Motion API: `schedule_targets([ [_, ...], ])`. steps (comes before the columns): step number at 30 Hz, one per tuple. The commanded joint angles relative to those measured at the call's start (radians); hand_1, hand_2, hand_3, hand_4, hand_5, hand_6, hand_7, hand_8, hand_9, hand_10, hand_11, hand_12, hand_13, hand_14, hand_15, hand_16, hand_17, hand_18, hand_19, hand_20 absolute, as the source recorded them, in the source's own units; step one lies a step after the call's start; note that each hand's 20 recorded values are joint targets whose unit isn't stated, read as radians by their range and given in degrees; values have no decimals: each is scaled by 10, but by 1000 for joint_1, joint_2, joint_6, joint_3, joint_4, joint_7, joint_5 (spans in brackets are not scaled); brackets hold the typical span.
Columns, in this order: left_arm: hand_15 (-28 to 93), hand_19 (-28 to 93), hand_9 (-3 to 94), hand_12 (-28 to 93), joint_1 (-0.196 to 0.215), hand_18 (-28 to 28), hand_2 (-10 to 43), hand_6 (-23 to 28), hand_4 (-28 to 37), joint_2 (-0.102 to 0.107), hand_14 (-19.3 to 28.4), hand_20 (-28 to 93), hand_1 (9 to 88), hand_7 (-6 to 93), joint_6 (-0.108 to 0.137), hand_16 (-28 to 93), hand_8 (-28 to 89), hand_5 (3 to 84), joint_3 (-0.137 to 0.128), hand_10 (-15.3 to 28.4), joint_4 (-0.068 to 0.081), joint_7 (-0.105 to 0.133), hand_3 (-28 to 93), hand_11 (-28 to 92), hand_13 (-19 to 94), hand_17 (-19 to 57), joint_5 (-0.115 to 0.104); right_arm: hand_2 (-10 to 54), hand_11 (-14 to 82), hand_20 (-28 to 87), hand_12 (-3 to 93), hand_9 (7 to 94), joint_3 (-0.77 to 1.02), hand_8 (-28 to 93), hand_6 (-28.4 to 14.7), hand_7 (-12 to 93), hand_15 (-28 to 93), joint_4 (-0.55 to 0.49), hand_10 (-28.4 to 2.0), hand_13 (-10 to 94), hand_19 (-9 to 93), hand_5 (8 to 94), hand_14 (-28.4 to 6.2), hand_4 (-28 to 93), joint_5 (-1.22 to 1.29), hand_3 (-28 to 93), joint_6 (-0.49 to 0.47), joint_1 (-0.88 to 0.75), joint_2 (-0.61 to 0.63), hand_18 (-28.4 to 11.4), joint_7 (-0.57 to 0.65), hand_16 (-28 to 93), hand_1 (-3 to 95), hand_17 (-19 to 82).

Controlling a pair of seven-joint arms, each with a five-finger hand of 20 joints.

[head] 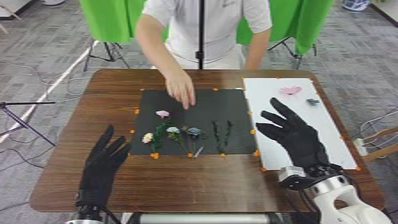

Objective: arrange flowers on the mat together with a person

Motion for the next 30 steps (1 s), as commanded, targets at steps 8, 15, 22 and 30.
schedule_targets([
  [8, 217, 419, 276, 124, 12, 229, 47, -18, -283, 10, 178, 49, 199, 116, 25, -10, -100, 237, 15, 125, -4, 4, 770, 96, 216, -118, -9, 81, 87, 277, 175, 405, 78, -99, 38, 114, 261, 24, -140, 351, 397, 336, -177, -269, -280, 708, 110, 190, 199, -193, 200, 239, 191, 31],
  [15, 217, 420, 276, 123, 7, 229, 46, -17, -283, 14, 179, 48, 202, 116, 3, -11, -100, 236, 19, 126, 2, 0, 773, 95, 217, -118, 3, 58, 120, 303, 190, 393, -179, -98, 33, 124, 441, 225, -147, 374, 483, 334, -156, -252, -609, 698, 294, 562, 431, -198, 438, 183, 226, 48],
  [22, 219, 421, 276, 123, 10, 229, 46, -16, -283, 13, 180, 47, 208, 116, 3, -11, -100, 235, 16, 126, -3, -5, 773, 96, 217, -118, 5, 30, 162, 325, 195, 378, -523, -110, 25, 158, 602, 428, -152, 382, 532, 338, -145, -247, -859, 714, 218, 926, 501, -205, 692, 133, 252, 60],
  [30, 220, 422, 276, 123, 3, 230, 45, -15, -283, 9, 179, 46, 210, 115, -4, -11, -100, 235, 17, 127, -5, -18, 775, 97, 217, -119, 7, 12, 175, 324, 190, 371, -804, -114, 25, 162, 616, 608, -148, 385, 541, 337, -139, -246, -974, 708, 46, 1206, 439, -209, 815, 116, 260, 67],
])
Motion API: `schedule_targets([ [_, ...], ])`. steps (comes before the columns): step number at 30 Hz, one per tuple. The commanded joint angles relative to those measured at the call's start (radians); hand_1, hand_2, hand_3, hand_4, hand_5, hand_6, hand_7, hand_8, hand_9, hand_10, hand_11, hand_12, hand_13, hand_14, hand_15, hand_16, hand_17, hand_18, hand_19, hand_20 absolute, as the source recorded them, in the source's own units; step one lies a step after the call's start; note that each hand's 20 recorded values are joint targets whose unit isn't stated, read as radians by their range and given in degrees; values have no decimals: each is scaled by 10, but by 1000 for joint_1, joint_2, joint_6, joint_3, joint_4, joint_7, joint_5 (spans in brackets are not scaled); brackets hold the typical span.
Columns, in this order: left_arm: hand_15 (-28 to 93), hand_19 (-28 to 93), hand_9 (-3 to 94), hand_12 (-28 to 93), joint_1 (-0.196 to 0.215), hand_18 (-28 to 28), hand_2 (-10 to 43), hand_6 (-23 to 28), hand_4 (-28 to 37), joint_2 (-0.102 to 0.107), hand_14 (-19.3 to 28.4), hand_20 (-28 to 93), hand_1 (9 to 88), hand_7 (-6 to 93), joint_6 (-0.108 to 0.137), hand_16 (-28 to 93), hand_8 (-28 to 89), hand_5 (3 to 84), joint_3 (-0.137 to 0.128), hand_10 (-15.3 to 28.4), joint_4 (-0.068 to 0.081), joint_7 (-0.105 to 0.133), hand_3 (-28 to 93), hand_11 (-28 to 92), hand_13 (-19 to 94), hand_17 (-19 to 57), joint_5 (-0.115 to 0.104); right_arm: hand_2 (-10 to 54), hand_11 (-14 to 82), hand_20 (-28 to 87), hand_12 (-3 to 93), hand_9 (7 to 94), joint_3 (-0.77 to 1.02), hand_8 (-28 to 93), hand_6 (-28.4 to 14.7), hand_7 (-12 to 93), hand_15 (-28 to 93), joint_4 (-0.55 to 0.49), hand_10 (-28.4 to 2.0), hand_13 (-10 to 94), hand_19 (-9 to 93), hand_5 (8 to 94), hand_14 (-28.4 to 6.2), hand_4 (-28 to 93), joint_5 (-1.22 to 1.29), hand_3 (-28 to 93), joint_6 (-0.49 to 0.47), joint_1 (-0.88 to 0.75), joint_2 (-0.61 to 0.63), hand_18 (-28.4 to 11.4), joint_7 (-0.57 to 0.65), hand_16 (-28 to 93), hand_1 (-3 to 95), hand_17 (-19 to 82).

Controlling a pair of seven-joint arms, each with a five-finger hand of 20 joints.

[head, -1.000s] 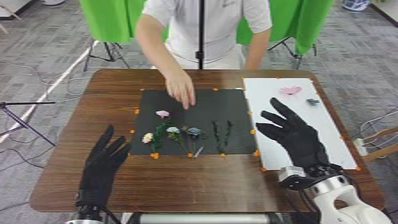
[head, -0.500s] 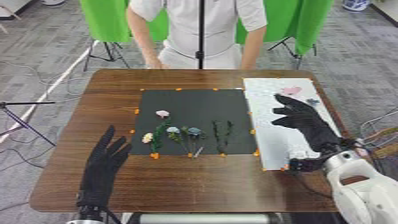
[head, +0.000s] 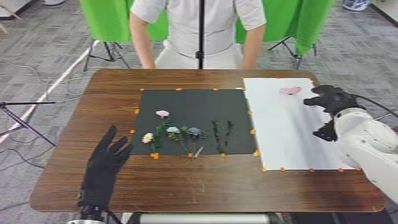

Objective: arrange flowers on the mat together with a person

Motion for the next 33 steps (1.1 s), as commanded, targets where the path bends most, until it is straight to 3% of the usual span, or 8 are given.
schedule_targets([
  [1, 220, 422, 276, 123, 3, 230, 45, -15, -283, -5, 179, 46, 210, 115, -14, -11, -99, 235, 3, 127, -3, -19, 774, 97, 217, -119, 7, 10, 173, 324, 189, 370, -221, -114, 26, 162, 613, 140, -147, 384, 541, 334, -137, -245, -84, 707, -119, 353, -71, -211, 66, 113, 260, 67],
  [4, 219, 423, 276, 123, -5, 230, 44, -15, -283, -9, 179, 46, 211, 115, -21, -11, -100, 235, 2, 127, -1, -27, 776, 97, 217, -119, 8, 5, 170, 322, 187, 369, -274, -114, 27, 163, 608, 173, -146, 384, 540, 332, -136, -246, -91, 704, -127, 394, -93, -213, 83, 110, 261, 66],
  [9, 219, 424, 277, 123, -7, 230, 44, -15, -283, -6, 179, 45, 212, 116, -22, -11, -100, 234, 0, 127, -2, -30, 777, 98, 217, -119, 6, 3, 163, 318, 185, 367, -296, -115, 31, 161, 599, 201, -144, 383, 539, 325, -133, -245, -131, 704, -217, 409, -127, -216, 98, 106, 260, 65],
  [13, 219, 424, 276, 123, -18, 230, 45, -15, -283, -8, 180, 44, 213, 116, -31, -11, -100, 234, -3, 127, -2, -39, 776, 98, 217, -119, 9, 0, 160, 312, 185, 372, -282, -116, 38, 168, 588, 201, -141, 384, 531, 329, -132, -244, -127, 707, -218, 387, -126, -219, 144, 107, 259, 66],
  [18, 220, 425, 276, 123, -14, 231, 44, -15, -283, -2, 179, 43, 214, 115, -25, -11, -100, 234, -4, 127, -7, -27, 778, 98, 216, -119, 6, -1, 158, 308, 184, 374, -298, -119, 35, 170, 573, 210, -141, 382, 527, 339, -138, -243, -138, 708, -232, 400, -122, -223, 192, 111, 258, 63],
  [23, 220, 424, 276, 123, -24, 230, 44, -15, -283, -6, 179, 42, 214, 116, -31, -12, -100, 234, -3, 128, -3, -27, 778, 99, 216, -118, 7, -3, 157, 308, 182, 374, -290, -119, 33, 169, 569, 225, -140, 381, 529, 349, -139, -241, -118, 705, -290, 399, -132, -225, 197, 116, 259, 62],
  [30, 220, 425, 276, 123, -31, 230, 44, -14, -283, 1, 179, 43, 215, 116, -22, -12, -100, 233, 7, 127, 0, -12, 777, 100, 217, -118, 1, -5, 150, 307, 180, 375, -287, -121, 38, 171, 566, 251, -138, 381, 529, 352, -141, -243, -105, 704, -358, 403, -151, -225, 188, 118, 263, 59],
  [33, 220, 425, 275, 122, -34, 230, 44, -14, -283, -1, 179, 43, 215, 117, -28, -12, -100, 234, 4, 127, 1, -19, 777, 100, 217, -118, 3, -7, 149, 307, 180, 376, -280, -120, 41, 174, 565, 261, -136, 382, 529, 348, -140, -245, -118, 703, -395, 399, -155, -224, 170, 118, 271, 58],
])
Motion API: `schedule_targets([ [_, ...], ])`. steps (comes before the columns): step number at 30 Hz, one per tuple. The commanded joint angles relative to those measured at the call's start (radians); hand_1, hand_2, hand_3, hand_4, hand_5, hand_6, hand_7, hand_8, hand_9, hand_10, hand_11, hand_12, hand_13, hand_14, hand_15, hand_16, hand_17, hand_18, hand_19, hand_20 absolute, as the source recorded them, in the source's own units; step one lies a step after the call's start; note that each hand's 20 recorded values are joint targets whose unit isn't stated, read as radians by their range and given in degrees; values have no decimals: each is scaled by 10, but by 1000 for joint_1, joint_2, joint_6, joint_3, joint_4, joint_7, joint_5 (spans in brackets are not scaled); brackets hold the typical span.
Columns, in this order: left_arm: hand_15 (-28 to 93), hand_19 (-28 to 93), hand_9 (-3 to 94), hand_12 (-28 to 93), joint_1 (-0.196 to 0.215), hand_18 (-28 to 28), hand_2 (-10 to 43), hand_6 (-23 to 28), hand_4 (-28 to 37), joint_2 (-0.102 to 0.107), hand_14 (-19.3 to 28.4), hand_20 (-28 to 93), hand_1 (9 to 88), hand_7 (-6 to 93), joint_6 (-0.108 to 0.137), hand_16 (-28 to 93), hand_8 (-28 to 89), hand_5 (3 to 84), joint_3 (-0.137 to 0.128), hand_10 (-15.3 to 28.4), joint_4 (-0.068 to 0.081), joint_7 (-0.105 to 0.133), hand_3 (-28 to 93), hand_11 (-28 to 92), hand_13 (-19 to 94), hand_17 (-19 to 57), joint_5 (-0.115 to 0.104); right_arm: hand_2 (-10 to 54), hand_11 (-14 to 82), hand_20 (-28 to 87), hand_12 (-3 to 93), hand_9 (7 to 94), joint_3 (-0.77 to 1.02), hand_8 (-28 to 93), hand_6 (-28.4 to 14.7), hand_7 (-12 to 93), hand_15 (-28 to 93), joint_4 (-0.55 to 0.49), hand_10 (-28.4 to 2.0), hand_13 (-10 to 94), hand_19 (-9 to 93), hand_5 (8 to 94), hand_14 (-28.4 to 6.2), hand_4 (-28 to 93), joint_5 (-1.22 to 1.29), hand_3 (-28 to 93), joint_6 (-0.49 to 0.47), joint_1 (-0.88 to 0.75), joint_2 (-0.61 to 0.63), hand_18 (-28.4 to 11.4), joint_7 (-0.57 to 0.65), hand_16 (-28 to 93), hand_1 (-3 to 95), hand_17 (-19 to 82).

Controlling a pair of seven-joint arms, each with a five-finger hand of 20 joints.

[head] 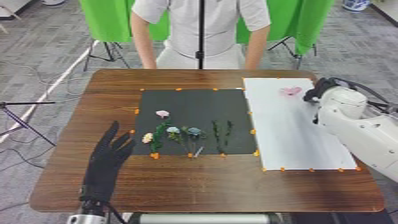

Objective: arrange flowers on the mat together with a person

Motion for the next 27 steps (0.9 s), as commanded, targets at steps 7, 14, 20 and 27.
schedule_targets([
  [7, 219, 425, 275, 122, -6, 230, 43, -13, -283, 3, 178, 43, 215, 117, -9, -13, -100, 234, 9, 127, 7, 9, 779, 101, 216, -119, -5, -18, 152, 308, 175, 404, 28, -133, 59, 194, 554, 47, -127, 403, 528, 359, -132, -258, 17, 712, -155, 24, -37, -224, -55, 121, 321, 61],
  [14, 219, 425, 275, 122, -10, 230, 44, -12, -283, 7, 178, 43, 216, 117, -6, -12, -100, 234, 13, 127, 3, 25, 778, 102, 216, -119, -11, -17, 152, 314, 167, 462, 10, -146, 70, 210, 532, 63, -96, 457, 546, 411, -118, -274, -2, 703, -115, 12, -42, -223, -59, 127, 368, 83],
  [20, 219, 425, 275, 122, -17, 230, 44, -11, -283, 9, 178, 42, 216, 116, -13, -12, -99, 235, 15, 128, 7, 22, 778, 101, 216, -119, -9, -63, 145, 324, 205, 681, -30, -103, 78, 291, 490, 68, -44, 624, 624, 595, -48, -281, -73, 613, -43, 3, -37, -173, -90, 222, 526, 153],
  [27, 219, 425, 274, 122, -7, 230, 44, -10, -283, 10, 178, 42, 215, 114, -6, -12, -99, 237, 13, 128, 3, 25, 776, 101, 216, -119, -8, -95, 91, 324, 357, 877, -66, -39, 80, 295, 505, 60, -20, 753, 687, 760, 12, -282, -99, 568, 108, -23, -20, -129, -72, 308, 616, 235],
])
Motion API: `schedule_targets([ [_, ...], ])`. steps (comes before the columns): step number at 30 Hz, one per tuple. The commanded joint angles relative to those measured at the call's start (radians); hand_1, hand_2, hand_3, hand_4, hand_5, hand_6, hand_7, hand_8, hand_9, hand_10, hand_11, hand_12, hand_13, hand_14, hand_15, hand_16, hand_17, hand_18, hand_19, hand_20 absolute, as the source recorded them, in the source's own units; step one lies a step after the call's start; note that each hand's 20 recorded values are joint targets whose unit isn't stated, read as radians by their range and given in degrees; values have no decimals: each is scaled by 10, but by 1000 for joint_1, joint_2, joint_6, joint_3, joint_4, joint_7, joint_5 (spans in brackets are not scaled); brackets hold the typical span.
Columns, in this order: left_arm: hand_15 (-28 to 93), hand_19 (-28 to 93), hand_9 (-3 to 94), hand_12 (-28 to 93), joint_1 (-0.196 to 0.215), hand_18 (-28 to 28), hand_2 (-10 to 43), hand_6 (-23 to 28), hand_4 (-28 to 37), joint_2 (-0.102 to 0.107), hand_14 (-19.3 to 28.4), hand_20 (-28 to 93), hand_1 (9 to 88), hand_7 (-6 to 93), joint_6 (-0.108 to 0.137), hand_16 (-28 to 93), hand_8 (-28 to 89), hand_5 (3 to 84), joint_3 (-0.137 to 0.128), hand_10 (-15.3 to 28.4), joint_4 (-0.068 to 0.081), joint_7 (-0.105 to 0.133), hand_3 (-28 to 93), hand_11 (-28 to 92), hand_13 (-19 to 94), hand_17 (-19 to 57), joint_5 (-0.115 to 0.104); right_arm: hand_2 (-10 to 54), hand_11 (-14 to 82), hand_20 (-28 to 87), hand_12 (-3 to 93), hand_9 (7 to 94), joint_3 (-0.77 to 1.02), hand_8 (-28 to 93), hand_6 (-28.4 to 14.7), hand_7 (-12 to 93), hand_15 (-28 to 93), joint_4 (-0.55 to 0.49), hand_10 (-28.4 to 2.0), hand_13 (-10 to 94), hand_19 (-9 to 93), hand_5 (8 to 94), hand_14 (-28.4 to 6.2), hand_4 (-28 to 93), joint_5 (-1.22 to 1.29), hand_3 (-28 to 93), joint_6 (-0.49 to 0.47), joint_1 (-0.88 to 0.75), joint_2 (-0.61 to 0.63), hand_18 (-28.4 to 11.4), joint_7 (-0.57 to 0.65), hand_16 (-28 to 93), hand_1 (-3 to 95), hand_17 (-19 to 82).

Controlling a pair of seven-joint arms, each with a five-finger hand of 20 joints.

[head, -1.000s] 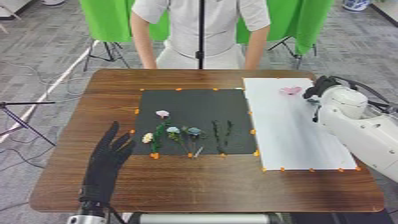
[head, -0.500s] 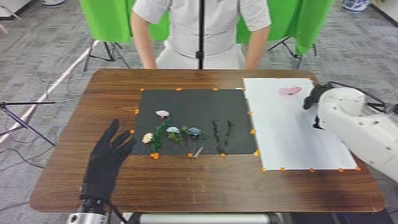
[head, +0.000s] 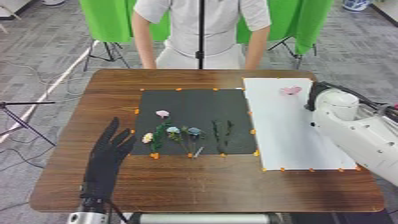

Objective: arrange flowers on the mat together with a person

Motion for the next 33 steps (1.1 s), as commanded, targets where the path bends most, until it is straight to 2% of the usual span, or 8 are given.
schedule_targets([
  [1, 219, 425, 274, 122, 16, 230, 44, -9, -283, 1, 178, 42, 216, 114, 2, -12, -98, 237, 4, 128, -1, 6, 776, 101, 216, -119, -8, -95, 92, 323, 359, 882, -25, -39, 80, 292, 506, -15, -21, 756, 688, 764, 13, -282, -20, 568, 149, -42, 20, -127, 11, 305, 616, 239],
  [5, 219, 425, 274, 122, 27, 229, 44, -9, -283, 2, 178, 42, 215, 114, 8, -12, -98, 238, 1, 128, -6, 6, 777, 101, 216, -119, -8, -95, 95, 321, 363, 891, -9, -32, 75, 286, 507, -68, -22, 766, 691, 774, 18, -282, -52, 585, 267, -53, 37, -122, 56, 303, 614, 247],
  [12, 220, 426, 274, 122, 43, 230, 44, -8, -283, 21, 178, 42, 216, 114, 19, -12, -98, 239, -13, 128, -18, 14, 777, 102, 216, -119, -14, -95, 97, 322, 372, 896, 43, -20, 64, 275, 508, -246, -29, 769, 699, 783, 17, -282, -122, 607, 333, -60, 58, -125, -33, 316, 613, 248],
  [16, 220, 426, 275, 121, 46, 230, 44, -8, -283, 28, 178, 42, 216, 114, 26, -13, -98, 239, -17, 128, -24, 9, 777, 101, 216, -119, -15, -95, 99, 323, 376, 896, 47, -12, 61, 273, 512, -345, -33, 766, 701, 781, 11, -283, -126, 621, 308, -57, 24, -130, -116, 319, 605, 239],
  [21, 220, 426, 275, 122, 42, 230, 44, -8, -283, 30, 179, 42, 217, 115, 24, -13, -98, 240, -15, 127, -24, 4, 777, 102, 215, -119, -13, -95, 104, 325, 384, 892, 16, -5, 56, 274, 521, -406, -37, 754, 699, 776, 2, -283, -133, 635, 246, -63, -46, -135, -194, 322, 598, 225],
  [29, 221, 427, 274, 121, 39, 230, 44, -8, -283, 24, 180, 41, 218, 116, 18, -13, -98, 240, -15, 127, -21, -1, 777, 100, 215, -119, -11, -95, 125, 333, 397, 884, -43, -11, 57, 288, 563, -397, -45, 717, 689, 762, -7, -283, -151, 645, 208, -122, -138, -145, -199, 311, 591, 198],
  [30, 221, 427, 275, 121, 36, 230, 44, -8, -283, 19, 179, 41, 217, 116, 7, -13, -98, 240, -20, 127, -20, -9, 778, 100, 216, -119, -7, -95, 127, 333, 399, 881, -45, -11, 57, 289, 564, -395, -46, 715, 688, 761, -7, -282, -143, 646, 201, -131, -145, -146, -191, 310, 591, 197],
  [33, 220, 426, 275, 121, 36, 230, 44, -8, -283, 20, 179, 41, 218, 116, 13, -13, -99, 240, -19, 127, -19, -6, 777, 100, 216, -119, -10, -95, 132, 335, 399, 876, -62, -15, 57, 293, 565, -378, -48, 707, 687, 756, -9, -281, -181, 649, 185, -145, -169, -148, -197, 309, 588, 192],
])
